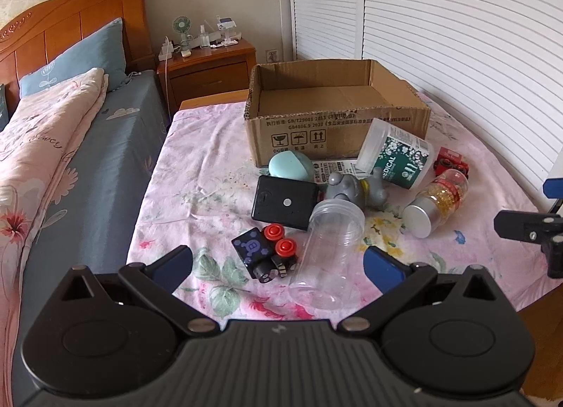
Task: Organize rigid objects
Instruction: 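Grasp the black cube toy with the left gripper while the right gripper approaches the capsule bottle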
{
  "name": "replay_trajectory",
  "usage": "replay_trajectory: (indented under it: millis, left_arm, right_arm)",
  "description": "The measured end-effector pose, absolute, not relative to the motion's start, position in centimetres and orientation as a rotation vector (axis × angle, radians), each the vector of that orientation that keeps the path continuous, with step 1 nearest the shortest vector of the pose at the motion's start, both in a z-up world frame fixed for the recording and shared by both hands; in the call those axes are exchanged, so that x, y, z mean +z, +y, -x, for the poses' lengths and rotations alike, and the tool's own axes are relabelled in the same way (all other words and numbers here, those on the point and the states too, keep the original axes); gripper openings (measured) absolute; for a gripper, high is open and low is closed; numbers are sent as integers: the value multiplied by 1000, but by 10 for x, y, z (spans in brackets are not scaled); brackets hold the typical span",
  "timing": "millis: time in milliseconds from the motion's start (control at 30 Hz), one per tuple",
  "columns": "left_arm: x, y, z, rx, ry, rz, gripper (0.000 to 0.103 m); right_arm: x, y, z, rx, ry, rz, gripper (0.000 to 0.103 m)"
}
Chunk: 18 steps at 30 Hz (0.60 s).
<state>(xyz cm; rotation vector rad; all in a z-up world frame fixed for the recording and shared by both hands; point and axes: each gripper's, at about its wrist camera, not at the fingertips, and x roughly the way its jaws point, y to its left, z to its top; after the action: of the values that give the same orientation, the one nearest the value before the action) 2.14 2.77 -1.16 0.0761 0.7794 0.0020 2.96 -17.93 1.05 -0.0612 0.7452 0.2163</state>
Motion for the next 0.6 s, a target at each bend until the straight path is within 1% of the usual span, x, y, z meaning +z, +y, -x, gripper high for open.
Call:
replay_trajectory:
  millis: [300,600]
  left_arm:
    - [-33,58,-28,35,818,-106,102]
    - [-64,74,-35,-8,892,-159,102]
  right_arm:
    - [-10,-184,-46,214,787,73,103]
    - [-42,-186,-69,225,875,78,103]
